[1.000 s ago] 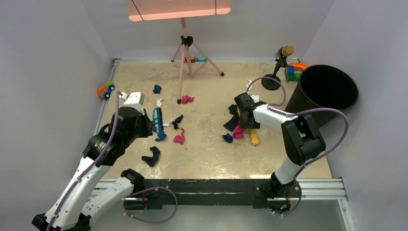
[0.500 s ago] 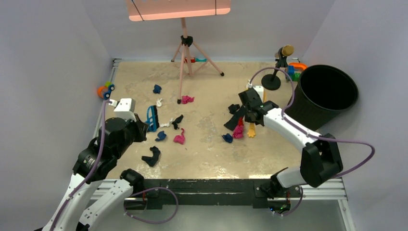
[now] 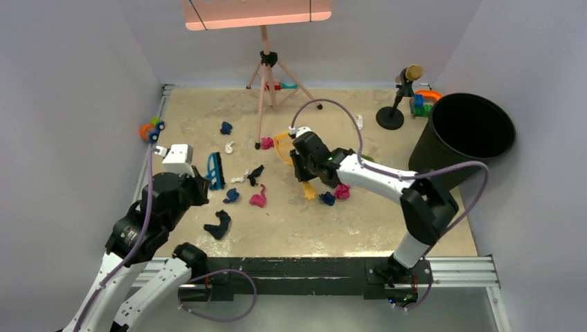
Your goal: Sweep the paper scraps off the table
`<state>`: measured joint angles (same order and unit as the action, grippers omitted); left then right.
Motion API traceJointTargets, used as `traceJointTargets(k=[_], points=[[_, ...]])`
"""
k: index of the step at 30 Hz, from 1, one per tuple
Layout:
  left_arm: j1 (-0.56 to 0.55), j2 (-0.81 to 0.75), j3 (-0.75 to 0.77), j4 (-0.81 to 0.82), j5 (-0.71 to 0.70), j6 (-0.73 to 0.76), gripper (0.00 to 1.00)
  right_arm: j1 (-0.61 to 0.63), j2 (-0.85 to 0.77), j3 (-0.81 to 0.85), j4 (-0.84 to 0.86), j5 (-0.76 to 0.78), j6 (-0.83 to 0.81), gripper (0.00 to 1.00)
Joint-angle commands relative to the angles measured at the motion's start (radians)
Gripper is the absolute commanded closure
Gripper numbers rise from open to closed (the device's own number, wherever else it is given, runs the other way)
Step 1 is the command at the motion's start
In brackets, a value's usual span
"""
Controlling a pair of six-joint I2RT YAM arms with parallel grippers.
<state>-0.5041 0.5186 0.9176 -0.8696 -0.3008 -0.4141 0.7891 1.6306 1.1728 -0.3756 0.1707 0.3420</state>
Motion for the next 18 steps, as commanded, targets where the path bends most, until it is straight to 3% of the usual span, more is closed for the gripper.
traceJointTargets(k=[1, 10, 12, 13, 14, 15, 18], points=[[0.007, 0.000, -0.004, 0.043, -0.021, 0.035, 1.00, 0.045, 0.086, 0.031, 0.110, -0.015, 0.053, 0.87], [0.007, 0.014, -0.009, 0.048, 0.001, 0.042, 1.00, 0.130, 0.141, -0.034, 0.175, 0.058, 0.101, 0.84], [0.007, 0.019, -0.007, 0.049, 0.005, 0.045, 1.00, 0.143, 0.129, -0.058, 0.185, 0.080, 0.107, 0.69], [0.007, 0.019, -0.008, 0.048, 0.006, 0.046, 1.00, 0.148, 0.120, -0.073, 0.193, 0.090, 0.110, 0.56], [0.007, 0.019, -0.008, 0.048, 0.006, 0.046, 1.00, 0.151, 0.110, -0.088, 0.195, 0.112, 0.129, 0.36], [0.007, 0.020, -0.008, 0.049, 0.006, 0.047, 1.00, 0.152, 0.099, -0.104, 0.200, 0.129, 0.142, 0.28], [0.007, 0.019, -0.009, 0.050, 0.009, 0.052, 1.00, 0.153, 0.060, -0.144, 0.238, 0.128, 0.141, 0.25]])
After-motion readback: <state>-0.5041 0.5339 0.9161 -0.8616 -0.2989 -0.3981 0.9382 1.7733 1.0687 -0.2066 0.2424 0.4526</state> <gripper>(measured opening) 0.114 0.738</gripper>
